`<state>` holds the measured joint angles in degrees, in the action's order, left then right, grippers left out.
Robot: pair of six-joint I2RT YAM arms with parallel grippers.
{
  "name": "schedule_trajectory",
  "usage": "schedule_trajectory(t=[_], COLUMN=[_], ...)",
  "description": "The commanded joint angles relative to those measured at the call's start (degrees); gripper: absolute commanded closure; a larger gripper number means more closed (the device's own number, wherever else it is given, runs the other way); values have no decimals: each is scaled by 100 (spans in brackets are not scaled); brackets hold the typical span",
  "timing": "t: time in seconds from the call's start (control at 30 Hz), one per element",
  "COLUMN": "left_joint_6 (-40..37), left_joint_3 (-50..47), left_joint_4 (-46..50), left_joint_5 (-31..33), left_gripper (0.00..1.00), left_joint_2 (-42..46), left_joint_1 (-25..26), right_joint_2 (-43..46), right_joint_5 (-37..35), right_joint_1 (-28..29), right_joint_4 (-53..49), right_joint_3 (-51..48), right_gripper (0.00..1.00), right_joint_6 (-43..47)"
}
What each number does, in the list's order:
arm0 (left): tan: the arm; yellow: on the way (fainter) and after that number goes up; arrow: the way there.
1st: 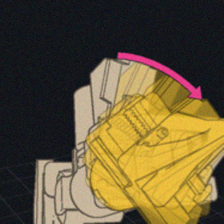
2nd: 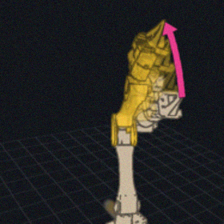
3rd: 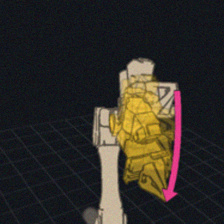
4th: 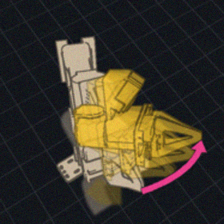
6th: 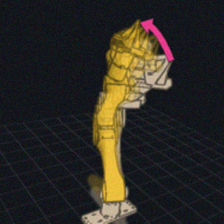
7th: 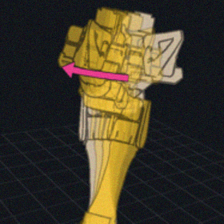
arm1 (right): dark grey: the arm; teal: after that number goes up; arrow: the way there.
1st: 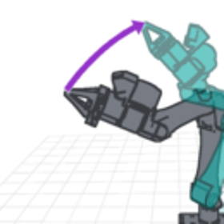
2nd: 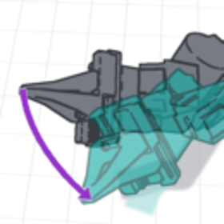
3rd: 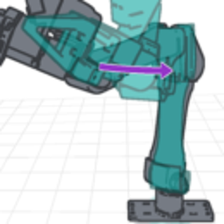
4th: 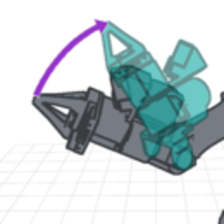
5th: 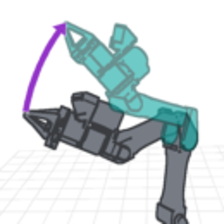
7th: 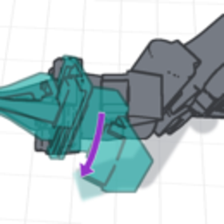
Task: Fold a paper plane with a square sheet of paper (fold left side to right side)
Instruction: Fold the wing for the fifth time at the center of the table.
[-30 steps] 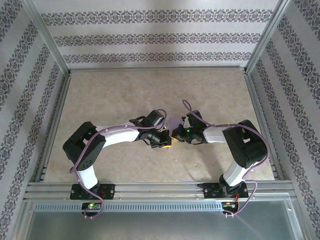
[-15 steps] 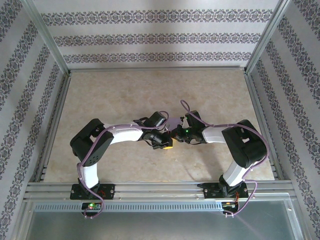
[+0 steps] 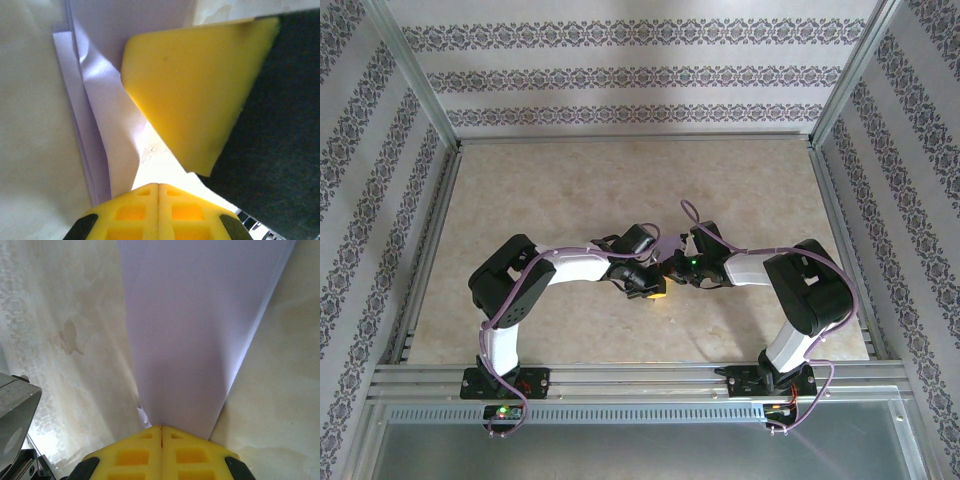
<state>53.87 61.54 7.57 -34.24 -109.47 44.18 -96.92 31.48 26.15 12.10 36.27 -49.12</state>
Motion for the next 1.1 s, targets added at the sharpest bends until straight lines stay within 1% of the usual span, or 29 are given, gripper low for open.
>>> schedule_trajectory(t=[0.0, 0.4, 1.07], left_joint_6=[-104, -183, -118], left_joint_3=[60, -30, -221], left_joint_4=[32, 203, 69], left_joint_5=[115, 242, 233], left_gripper=[100, 100, 100], left_joint_2=[-53, 31, 19], left_joint_1=[3, 3, 3], right_joint_2=[-279, -369, -375], right_joint_5=[-379, -389, -398], right_joint_1=[98, 101, 100], right_joint_4=[-734, -813, -911], right_joint_3=[-155, -81, -15], right_gripper=[100, 100, 100], right_joint_6=[136, 194, 219])
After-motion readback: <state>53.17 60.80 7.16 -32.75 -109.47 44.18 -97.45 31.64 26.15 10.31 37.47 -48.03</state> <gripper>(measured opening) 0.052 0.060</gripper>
